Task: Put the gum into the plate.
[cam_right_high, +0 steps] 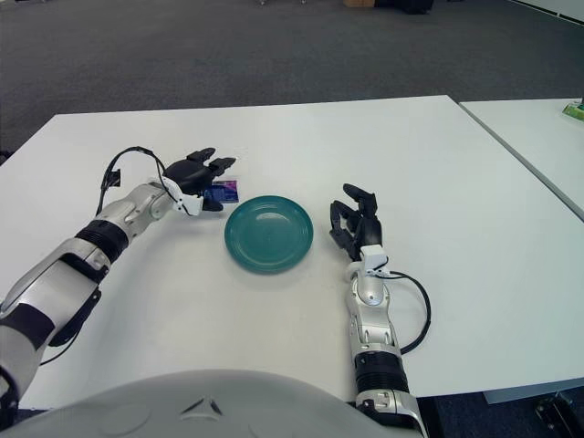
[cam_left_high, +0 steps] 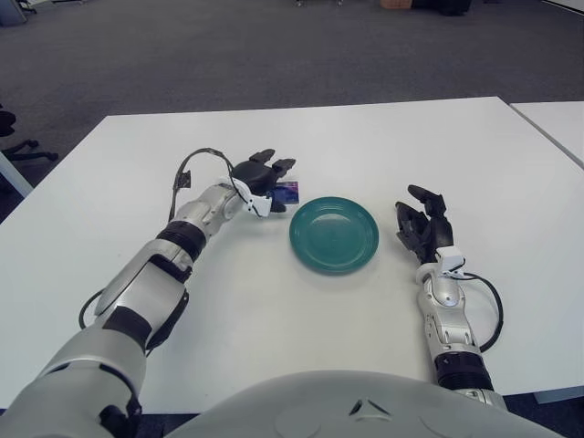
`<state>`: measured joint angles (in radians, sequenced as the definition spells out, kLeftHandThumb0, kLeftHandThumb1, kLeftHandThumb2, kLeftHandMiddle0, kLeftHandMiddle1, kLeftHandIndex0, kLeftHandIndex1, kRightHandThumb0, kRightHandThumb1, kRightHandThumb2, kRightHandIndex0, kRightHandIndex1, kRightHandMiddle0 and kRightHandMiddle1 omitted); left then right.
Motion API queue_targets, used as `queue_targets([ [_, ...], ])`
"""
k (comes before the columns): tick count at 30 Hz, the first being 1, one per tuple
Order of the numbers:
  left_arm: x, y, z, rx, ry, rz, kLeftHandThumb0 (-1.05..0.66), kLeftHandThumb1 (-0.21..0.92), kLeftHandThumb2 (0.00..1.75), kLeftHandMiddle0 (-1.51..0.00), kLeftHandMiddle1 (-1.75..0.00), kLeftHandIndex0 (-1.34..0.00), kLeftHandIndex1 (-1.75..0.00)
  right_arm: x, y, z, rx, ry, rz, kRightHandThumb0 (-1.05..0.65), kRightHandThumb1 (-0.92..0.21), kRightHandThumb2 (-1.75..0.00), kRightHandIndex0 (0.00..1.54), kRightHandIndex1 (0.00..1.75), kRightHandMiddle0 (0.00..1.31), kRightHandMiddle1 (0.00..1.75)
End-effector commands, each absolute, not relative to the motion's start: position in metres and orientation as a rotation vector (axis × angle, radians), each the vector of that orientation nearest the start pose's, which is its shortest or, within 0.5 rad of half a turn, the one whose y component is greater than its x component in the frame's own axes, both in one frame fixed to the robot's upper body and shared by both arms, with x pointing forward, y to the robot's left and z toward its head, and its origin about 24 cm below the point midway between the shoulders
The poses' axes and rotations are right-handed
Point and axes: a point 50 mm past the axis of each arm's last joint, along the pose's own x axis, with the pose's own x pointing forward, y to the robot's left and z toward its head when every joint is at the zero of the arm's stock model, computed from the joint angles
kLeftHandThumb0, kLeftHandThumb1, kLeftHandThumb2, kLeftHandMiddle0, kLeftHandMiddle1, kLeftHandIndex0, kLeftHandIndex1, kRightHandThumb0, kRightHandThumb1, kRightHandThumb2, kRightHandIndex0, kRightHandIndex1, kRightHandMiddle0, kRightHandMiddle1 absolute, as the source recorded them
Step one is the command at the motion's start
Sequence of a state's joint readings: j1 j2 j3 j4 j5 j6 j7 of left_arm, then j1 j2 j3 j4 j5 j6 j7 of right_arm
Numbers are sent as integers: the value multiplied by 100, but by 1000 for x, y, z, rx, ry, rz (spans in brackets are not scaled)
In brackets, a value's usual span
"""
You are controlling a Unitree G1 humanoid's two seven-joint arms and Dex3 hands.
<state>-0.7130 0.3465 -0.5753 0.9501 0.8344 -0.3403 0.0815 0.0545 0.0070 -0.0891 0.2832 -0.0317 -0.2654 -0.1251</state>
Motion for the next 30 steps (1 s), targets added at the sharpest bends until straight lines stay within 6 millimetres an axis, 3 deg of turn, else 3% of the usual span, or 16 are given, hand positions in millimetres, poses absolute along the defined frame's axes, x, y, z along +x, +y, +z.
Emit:
queue_targets([
  [1,349,123,30,1478,-169,-628,-105,92,44,-13,-1,0,-51,208,-181,-43,-23,265,-238,-52,-92,-53,43,47,9,96],
  [17,341,127,6,1486,-56,-670,-104,92,42,-17,-2,0,-64,206,-186,-42,-34,260,-237,-48,-91,-55,42,54,11,97],
  [21,338,136,-4,1473,-3,-642,-99,92,36,-33,-7,-5,-92,205,-187,-41,-27,260,-240,-47,-89,-58,41,57,11,99],
  [22,337,139,-7,1470,15,-630,-95,92,34,-36,-49,-12,-116,205,-187,-41,-26,260,-241,-46,-88,-59,40,57,11,99],
  [23,336,141,-9,1459,29,-613,-94,92,32,-36,-67,-15,-125,205,-187,-41,-26,260,-241,-46,-88,-59,40,57,11,99],
  [24,335,142,-11,1451,37,-602,-90,92,31,-40,-102,-21,-143,205,-188,-40,-27,260,-241,-46,-88,-60,40,58,11,100],
  [25,335,142,-11,1426,39,-578,-88,92,30,-43,-125,-26,-154,205,-188,-40,-29,261,-241,-46,-87,-61,40,59,11,100],
  [27,335,142,-11,1390,34,-539,-82,92,30,-57,-149,-37,-164,204,-188,-40,-35,264,-241,-45,-87,-62,40,60,11,100],
  [29,335,141,-11,1369,18,-507,-74,92,31,-68,-162,-47,-169,204,-188,-40,-39,266,-241,-45,-87,-62,39,61,11,100],
  [30,335,141,-10,1363,11,-496,-63,76,59,-74,-166,-48,-171,204,-188,-40,-41,267,-240,-45,-87,-63,39,61,10,101],
])
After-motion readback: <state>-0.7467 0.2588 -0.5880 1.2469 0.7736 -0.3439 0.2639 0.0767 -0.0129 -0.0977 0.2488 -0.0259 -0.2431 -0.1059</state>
